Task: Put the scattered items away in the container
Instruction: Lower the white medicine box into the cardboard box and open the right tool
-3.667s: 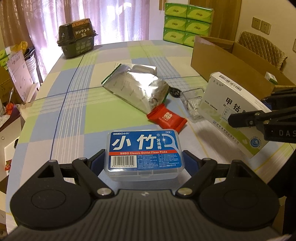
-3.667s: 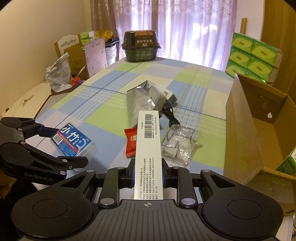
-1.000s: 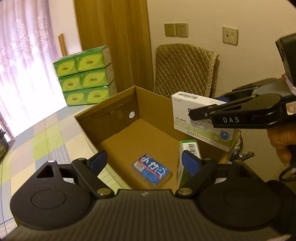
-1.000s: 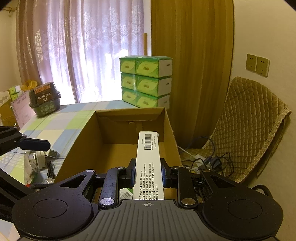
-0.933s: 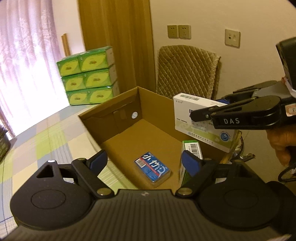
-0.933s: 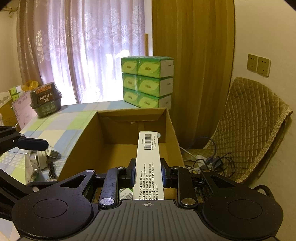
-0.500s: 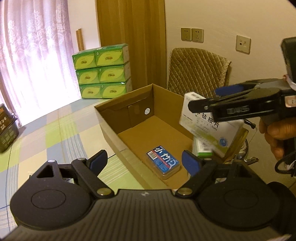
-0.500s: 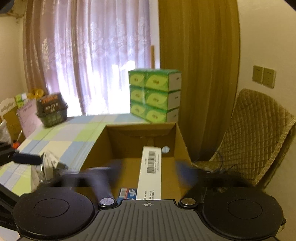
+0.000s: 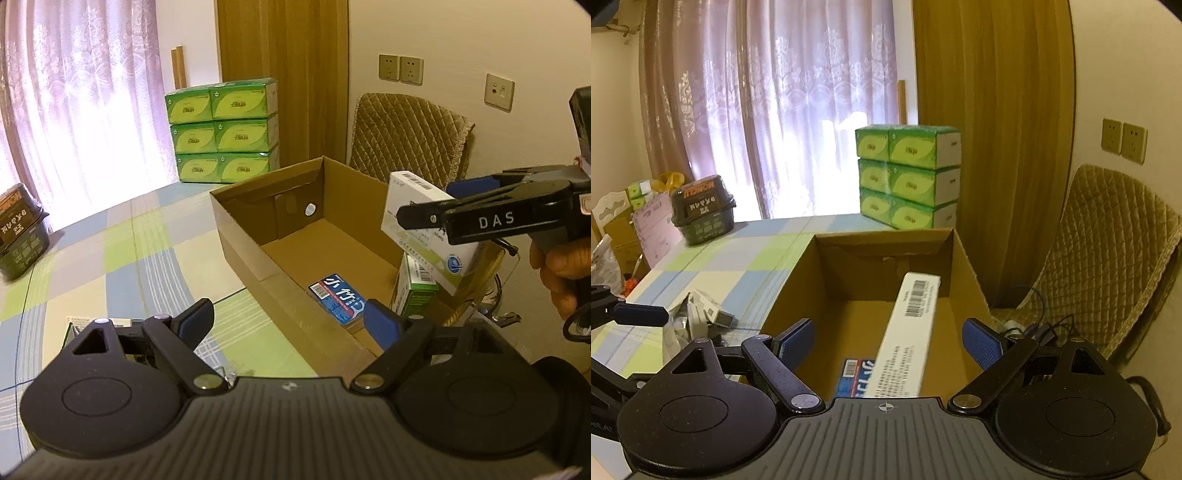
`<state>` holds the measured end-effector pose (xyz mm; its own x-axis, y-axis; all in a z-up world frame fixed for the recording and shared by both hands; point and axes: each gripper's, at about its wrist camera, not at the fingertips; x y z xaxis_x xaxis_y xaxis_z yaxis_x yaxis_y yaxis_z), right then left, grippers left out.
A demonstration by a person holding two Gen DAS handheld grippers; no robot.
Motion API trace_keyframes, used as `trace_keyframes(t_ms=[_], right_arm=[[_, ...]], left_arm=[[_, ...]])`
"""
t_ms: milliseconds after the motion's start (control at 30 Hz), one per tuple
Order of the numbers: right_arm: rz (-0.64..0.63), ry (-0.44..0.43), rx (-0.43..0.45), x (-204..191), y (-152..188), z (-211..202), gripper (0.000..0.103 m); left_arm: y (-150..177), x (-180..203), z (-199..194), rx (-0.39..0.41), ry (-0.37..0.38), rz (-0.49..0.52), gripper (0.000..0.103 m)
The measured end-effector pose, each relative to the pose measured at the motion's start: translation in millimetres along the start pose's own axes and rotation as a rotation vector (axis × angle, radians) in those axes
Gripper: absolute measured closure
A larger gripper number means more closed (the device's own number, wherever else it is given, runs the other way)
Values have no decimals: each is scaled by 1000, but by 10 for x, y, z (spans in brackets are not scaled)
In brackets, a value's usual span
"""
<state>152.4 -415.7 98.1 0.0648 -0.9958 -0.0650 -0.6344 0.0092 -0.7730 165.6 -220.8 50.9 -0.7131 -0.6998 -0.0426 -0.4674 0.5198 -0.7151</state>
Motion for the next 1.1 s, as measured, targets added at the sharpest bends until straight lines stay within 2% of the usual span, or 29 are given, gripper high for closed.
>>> trace_keyframes(t_ms=[500, 533, 567, 600, 967, 1100], right_arm=[[20, -13, -131, 53, 212, 146, 11], [26, -18, -139, 52, 213, 149, 12], [30, -26, -148, 44, 206, 157, 25], [38, -36, -159, 38, 200, 169, 32], [114, -33, -207, -69, 167, 73, 33], [126, -74, -201, -109, 153, 133, 33]], left_arm=[[118, -104, 16, -19, -1, -28, 16], [122, -110, 22, -20, 0, -30, 16], [127, -113, 26, -20, 1, -31, 16], [130, -117, 30, -21, 1, -32, 16], [150, -181, -9, -10, 1, -54, 15], [155, -181, 12, -10, 12, -60, 15]])
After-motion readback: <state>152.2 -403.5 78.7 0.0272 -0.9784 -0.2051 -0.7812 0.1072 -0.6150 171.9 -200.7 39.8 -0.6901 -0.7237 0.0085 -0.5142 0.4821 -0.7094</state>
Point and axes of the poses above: each gripper's, at about its wrist camera, not at the fingertips, and z roughly the way its jaws point, x to its right, y to its underside, and after that the axes turned 7 degrees about -x, right-handed
